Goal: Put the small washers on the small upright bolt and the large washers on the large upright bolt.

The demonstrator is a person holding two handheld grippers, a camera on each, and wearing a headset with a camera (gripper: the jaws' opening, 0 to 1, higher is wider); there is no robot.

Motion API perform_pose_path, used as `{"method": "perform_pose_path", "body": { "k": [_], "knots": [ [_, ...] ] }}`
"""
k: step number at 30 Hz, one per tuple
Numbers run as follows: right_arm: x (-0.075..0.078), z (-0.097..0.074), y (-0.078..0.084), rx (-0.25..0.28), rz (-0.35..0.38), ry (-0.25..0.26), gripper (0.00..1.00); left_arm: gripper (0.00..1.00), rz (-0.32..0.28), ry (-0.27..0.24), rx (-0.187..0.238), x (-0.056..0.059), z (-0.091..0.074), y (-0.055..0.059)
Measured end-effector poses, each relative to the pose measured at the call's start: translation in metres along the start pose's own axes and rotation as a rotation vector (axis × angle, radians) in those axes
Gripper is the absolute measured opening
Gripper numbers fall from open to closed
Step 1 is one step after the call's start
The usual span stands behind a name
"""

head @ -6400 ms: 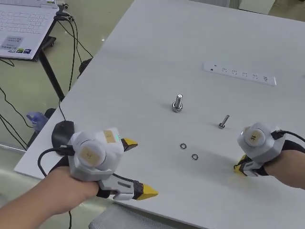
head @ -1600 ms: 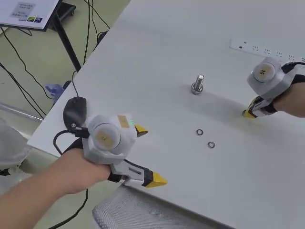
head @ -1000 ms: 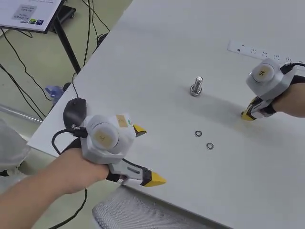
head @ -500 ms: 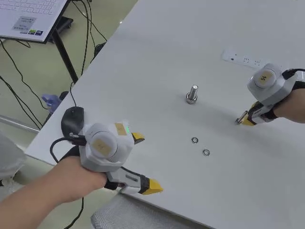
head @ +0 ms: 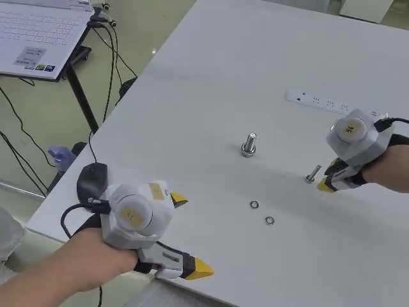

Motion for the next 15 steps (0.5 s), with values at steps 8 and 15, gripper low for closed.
{"method": "perform_pose_path", "body": {
  "k": [8,15],
  "knots": [
    [-0.019,-0.003,-0.001,0.017,0.026,-0.018,0.25,0.85,0.017,-0.005,-0.005,-0.001,-0.001,0.001],
    [-0.040,-0.003,-0.003,0.030,0.040,-0.035,0.25,0.86,0.016,-0.003,0.003,0.001,0.000,-0.002]
  ]
}}
Point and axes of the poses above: the centre of the closed fingertips' face, and the gripper's own axes: z roughly forward along the fingers, x roughly to its right, y roughly out of its underside, the point moved 1 cm from there along -z, roughly backward along the fingers, and after that the axes turned 3 degrees about -y, right-handed, at the moved point
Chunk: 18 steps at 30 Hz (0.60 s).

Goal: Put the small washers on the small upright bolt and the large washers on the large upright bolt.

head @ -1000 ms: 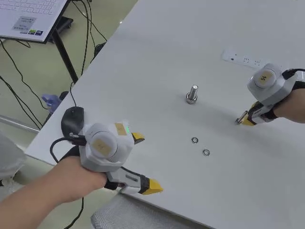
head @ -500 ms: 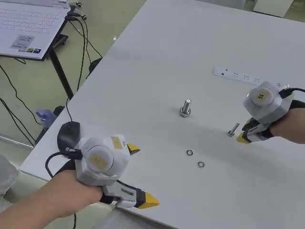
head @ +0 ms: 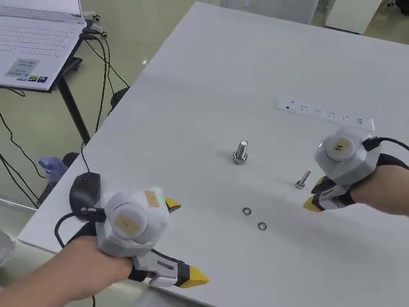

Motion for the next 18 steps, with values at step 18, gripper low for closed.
{"method": "perform_pose_path", "body": {
  "k": [18],
  "knots": [
    [-0.026,0.016,-0.007,0.014,-0.021,-0.028,0.25,0.86,0.004,-0.005,0.005,0.002,0.002,-0.002]
  ]
}}
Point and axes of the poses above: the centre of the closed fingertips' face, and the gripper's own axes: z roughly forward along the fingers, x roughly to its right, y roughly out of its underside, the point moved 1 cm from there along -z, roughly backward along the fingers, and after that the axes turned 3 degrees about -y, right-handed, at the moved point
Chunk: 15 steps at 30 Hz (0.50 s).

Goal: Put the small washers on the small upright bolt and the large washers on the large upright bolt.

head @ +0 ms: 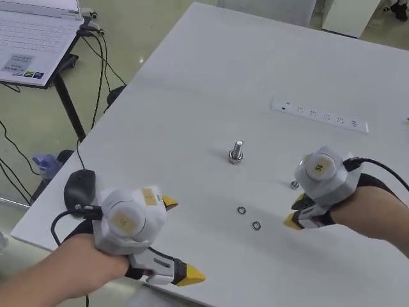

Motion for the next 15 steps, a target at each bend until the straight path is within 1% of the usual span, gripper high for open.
{"method": "perform_pose_path", "body": {
  "k": [2,4,8,9,10,15],
  "knots": [
    [-0.004,0.003,-0.002,0.003,-0.008,-0.006,0.25,0.85,0.001,0.000,-0.001,0.001,0.000,-0.001],
    [-0.008,0.009,-0.003,0.005,0.000,-0.018,0.25,0.85,0.005,-0.002,0.001,0.002,-0.001,-0.002],
    [-0.016,0.020,-0.005,0.016,-0.011,-0.037,0.25,0.85,0.006,-0.004,0.000,0.003,-0.001,-0.002],
    [-0.017,0.021,-0.006,0.020,-0.007,-0.044,0.25,0.85,0.007,-0.006,0.000,0.003,-0.002,-0.001],
    [-0.016,0.024,-0.005,0.015,0.001,-0.040,0.25,0.85,0.008,-0.007,0.001,0.004,-0.002,-0.001],
    [-0.016,0.031,-0.011,0.032,0.009,-0.035,0.25,0.84,-0.003,-0.015,0.004,0.003,-0.005,0.000]
  ]
}}
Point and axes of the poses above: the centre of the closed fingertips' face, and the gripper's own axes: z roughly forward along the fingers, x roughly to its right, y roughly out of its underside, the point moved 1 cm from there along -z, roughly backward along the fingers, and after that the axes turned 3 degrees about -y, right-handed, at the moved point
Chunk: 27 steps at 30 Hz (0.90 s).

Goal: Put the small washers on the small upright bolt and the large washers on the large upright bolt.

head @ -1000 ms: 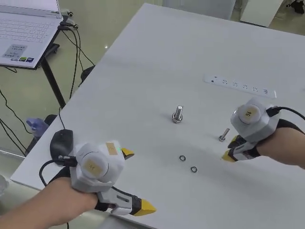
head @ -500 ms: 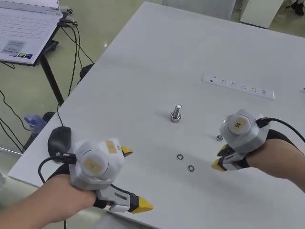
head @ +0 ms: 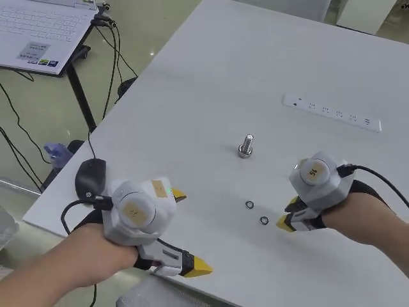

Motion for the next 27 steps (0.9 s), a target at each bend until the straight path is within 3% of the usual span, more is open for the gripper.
{"method": "perform_pose_path", "body": {
  "k": [9,16,27],
  "knots": [
    [-0.005,0.017,-0.010,-0.029,-0.027,-0.011,0.25,0.84,0.004,-0.003,-0.003,0.000,0.000,0.002],
    [-0.007,0.031,-0.012,-0.056,-0.038,-0.019,0.24,0.83,0.009,-0.019,0.004,-0.008,-0.001,0.001],
    [-0.010,0.035,-0.012,-0.073,-0.050,-0.006,0.24,0.81,-0.003,-0.020,0.002,-0.008,-0.004,0.005]
  ]
}}
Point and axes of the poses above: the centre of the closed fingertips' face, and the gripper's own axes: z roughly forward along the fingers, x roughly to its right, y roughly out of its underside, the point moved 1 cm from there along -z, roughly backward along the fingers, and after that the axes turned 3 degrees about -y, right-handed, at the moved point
